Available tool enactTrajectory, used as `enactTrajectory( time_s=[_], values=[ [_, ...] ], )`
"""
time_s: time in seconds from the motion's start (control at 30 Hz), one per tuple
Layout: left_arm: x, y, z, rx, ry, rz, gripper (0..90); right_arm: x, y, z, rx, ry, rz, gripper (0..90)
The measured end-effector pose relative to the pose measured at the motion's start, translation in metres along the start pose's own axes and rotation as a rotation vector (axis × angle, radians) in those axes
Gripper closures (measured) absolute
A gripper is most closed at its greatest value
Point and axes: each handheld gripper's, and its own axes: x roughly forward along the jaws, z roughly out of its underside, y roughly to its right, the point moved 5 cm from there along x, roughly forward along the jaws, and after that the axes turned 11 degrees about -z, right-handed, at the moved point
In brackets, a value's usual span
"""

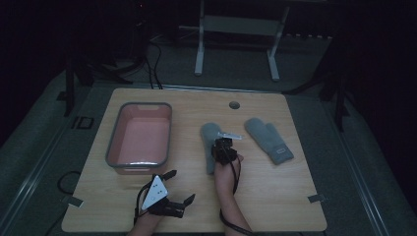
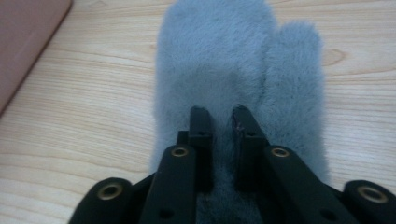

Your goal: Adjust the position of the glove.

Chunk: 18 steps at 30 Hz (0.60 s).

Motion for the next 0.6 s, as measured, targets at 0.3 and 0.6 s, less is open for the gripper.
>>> enactTrajectory(
  time_s=[0.3,0.6],
  values=[
    [0.0,0.0,0.0,0.002,-0.004,0.002,0.4,-0.019,0.001,-0.011,-0.053,0.003,-0.09,56.3],
    [0.0,0.0,0.0,0.004,-0.005,0.001,0.4,-0.063,0.043,-0.033,-0.199,0.009,-0.103,52.7]
  ],
)
